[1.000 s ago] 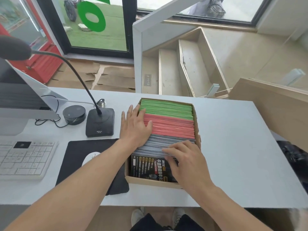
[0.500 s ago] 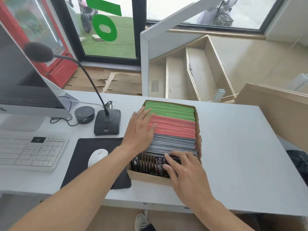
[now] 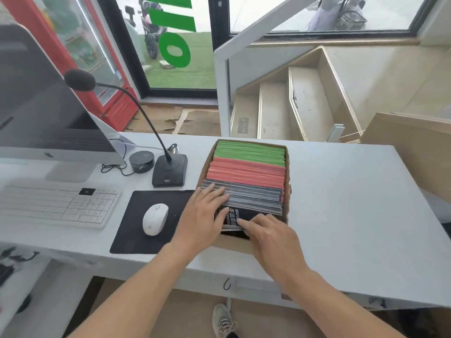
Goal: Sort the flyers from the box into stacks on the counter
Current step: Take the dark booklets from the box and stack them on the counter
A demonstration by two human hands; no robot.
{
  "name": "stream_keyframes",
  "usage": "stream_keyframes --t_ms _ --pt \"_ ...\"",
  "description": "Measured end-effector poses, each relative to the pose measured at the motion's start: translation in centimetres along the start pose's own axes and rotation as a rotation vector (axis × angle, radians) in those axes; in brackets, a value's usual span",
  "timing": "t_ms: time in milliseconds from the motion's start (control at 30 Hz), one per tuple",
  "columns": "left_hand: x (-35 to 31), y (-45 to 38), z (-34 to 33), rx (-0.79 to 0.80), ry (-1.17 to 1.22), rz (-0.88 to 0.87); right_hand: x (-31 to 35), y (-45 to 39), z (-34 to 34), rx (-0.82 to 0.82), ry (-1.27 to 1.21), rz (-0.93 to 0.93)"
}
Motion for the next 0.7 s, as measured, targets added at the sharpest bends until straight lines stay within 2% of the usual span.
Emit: stream_keyframes --t_ms 100,233,533,700 --pt "-0.5 0.2 0.2 0.066 0.027 0.073 -1.8 -1.1 1.0 -0.054 0.056 -0.044" --pt "-1.3 1.2 -0.3 0.133 -0.066 0.059 -2.5 -1.3 0.8 -0.025 0.252 0.043" --pt "-1.0 2.2 -1.4 0.057 -0.147 -0.034 -1.7 0.7 0.9 -0.053 0.249 0.089" --pt "-0.8 2.9 -1.7 -0.009 -0.117 -0.061 -1.5 1.6 0.5 -0.091 0.172 0.039"
Point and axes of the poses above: each hand's wrist, its own y-axis away from the middle knuckle, its own z-axis out of the back of the hand, x = y × z, the point moved 6 cm from there along -y, towards the middle knuckle, and after that the axes turned 9 degrees about -y, right-handed, at the moved point
